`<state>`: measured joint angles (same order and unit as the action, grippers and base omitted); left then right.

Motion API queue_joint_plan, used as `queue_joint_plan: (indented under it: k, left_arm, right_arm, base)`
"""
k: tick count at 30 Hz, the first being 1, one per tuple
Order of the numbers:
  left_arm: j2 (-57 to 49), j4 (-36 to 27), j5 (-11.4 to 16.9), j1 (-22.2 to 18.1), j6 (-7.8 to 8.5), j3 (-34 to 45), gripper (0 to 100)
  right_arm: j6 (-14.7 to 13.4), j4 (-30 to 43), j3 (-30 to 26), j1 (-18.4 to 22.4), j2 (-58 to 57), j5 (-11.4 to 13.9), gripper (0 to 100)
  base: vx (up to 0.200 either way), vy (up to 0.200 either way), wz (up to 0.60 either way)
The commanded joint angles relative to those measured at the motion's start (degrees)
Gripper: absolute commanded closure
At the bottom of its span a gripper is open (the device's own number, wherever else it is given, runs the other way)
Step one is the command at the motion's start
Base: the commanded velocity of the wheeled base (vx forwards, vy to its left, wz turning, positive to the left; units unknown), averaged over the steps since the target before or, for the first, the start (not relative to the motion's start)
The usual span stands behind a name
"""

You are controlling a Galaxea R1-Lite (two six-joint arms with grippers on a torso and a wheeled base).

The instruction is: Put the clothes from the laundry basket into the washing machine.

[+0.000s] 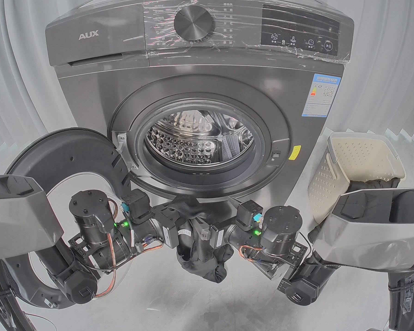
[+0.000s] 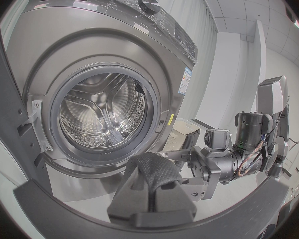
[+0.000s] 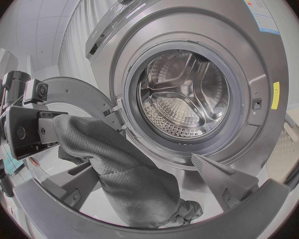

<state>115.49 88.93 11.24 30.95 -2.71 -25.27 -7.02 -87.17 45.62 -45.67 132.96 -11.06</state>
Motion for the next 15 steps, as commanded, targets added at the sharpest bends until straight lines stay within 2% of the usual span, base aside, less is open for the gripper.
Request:
queue_joint_plan:
  k: [1, 4, 5, 15]
  left_arm:
    - [0.0, 0.0, 0.0, 0.0, -0.02, 0.0, 100]
    - [0.1, 0.0, 0.0, 0.0, -0.02, 0.0, 100]
    - [0.1, 0.0, 0.0, 0.0, -0.02, 0.0, 100]
    - [0.3, 0.0, 0.1, -0.1, -0.02, 0.0, 100]
  right_arm:
    - [0.0, -0.1, 1.1, -0.1, 0.9, 0.0, 0]
    - [0.0, -0.2, 1.1, -0.6, 0.9, -0.1, 0]
    - [0.0, -0.3, 1.0, -0.7, 0.9, -0.1, 100]
    - [-0.1, -0.8, -0.1, -2.4, -0.2, 0.2, 100]
  base:
    - [0.000, 0.000, 0.00]
    - [0.000, 0.000, 0.00]
    - [0.000, 0.000, 0.00]
    - [0.000, 0.000, 0.00]
